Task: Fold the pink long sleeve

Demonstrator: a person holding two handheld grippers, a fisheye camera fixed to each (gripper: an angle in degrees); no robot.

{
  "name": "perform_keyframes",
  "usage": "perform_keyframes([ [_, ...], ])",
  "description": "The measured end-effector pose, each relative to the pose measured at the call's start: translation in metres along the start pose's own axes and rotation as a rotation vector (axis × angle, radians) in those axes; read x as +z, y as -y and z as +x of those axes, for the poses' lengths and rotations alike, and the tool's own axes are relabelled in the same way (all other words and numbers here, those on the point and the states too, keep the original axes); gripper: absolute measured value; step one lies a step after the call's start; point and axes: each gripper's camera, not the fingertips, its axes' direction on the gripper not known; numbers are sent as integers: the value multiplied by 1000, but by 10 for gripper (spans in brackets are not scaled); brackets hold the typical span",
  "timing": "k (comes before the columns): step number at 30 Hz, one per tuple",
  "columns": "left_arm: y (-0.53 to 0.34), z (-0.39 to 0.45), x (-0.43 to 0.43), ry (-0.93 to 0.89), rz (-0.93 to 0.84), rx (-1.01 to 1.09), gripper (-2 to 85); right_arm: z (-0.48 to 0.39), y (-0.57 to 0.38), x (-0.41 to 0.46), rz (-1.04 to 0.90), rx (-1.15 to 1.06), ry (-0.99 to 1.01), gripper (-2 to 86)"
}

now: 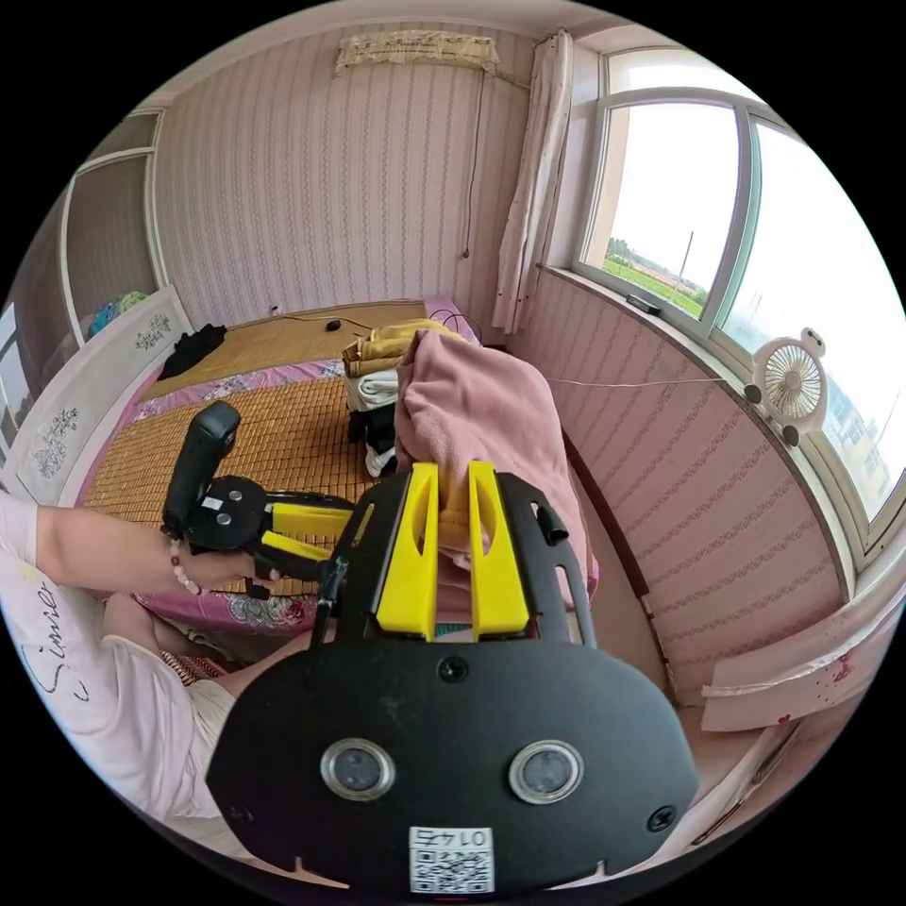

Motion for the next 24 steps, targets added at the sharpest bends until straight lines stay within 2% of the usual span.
perform_keyframes([
  [1,3,2,11,16,-66,-11,128,2,2,-3,13,-6,-7,55],
  [5,11,15,13,66,-107,-9,98,7,13,-16,57,-15,3,54],
  [11,-1,43,-59,178,129,73,30,6,56,-57,209,-78,-1,50],
  [16,-39,27,-181,212,434,-12,10,-37,132,-82,360,-215,206,46],
  [18,-65,17,-227,251,506,-45,5,-63,158,-81,391,-272,298,45],
  [20,-97,9,-274,342,563,-79,1,-91,180,-76,419,-309,405,45],
  [24,-188,7,-374,693,548,-173,3,-140,200,-45,513,-276,695,46],
])
